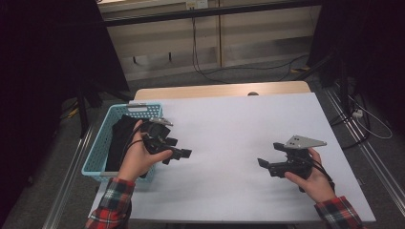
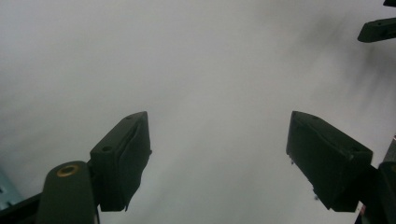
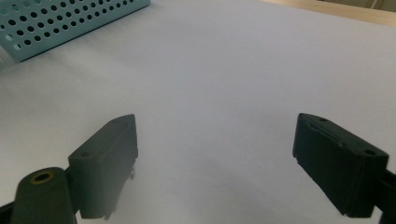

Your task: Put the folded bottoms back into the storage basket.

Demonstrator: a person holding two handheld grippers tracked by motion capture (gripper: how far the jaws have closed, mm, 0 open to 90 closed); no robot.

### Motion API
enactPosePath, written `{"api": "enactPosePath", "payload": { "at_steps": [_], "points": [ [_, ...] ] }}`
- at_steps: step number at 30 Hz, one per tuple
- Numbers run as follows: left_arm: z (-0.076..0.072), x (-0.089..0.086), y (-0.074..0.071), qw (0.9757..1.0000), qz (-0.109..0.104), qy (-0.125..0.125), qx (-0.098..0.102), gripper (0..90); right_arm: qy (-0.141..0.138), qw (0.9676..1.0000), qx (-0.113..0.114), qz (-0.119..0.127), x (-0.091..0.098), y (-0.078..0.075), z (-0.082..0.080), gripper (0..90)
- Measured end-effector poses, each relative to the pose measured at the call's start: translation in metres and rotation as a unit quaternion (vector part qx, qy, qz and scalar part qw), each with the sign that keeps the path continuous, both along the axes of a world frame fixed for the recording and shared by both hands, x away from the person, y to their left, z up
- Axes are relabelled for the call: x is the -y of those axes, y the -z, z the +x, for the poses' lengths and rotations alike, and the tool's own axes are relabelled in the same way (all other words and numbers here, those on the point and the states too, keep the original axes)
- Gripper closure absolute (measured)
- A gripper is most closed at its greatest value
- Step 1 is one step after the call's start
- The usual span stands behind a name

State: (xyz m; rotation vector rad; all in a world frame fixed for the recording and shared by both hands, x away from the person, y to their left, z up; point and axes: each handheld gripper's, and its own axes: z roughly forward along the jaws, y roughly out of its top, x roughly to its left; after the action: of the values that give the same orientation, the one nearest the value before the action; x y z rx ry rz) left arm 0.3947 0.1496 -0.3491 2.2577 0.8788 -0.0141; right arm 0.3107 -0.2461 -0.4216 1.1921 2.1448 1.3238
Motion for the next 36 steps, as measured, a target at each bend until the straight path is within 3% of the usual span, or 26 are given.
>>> {"api": "enactPosePath", "payload": {
  "at_steps": [7, 18, 25, 36],
  "points": [
    [-0.007, 0.011, 0.007, 0.9999, -0.01, 0.014, 0.0, 21.4, -0.002, 1.0, 0.002, -0.008, 0.005, 0.001, -0.007, 14.0],
    [-0.017, 0.011, 0.014, 0.9997, -0.014, 0.021, 0.004, 20.3, -0.015, 0.9998, 0.002, -0.009, 0.001, 0.002, -0.005, 13.8],
    [-0.023, 0.014, 0.029, 0.9995, -0.017, 0.026, 0.002, 19.5, -0.027, 0.9993, -0.01, -0.025, 0.006, 0.006, -0.01, 13.1],
    [-0.033, 0.013, 0.047, 0.9991, -0.016, 0.039, 0.004, 19.2, -0.033, 0.9991, -0.014, -0.025, 0.008, 0.006, -0.014, 11.9]
  ]
}}
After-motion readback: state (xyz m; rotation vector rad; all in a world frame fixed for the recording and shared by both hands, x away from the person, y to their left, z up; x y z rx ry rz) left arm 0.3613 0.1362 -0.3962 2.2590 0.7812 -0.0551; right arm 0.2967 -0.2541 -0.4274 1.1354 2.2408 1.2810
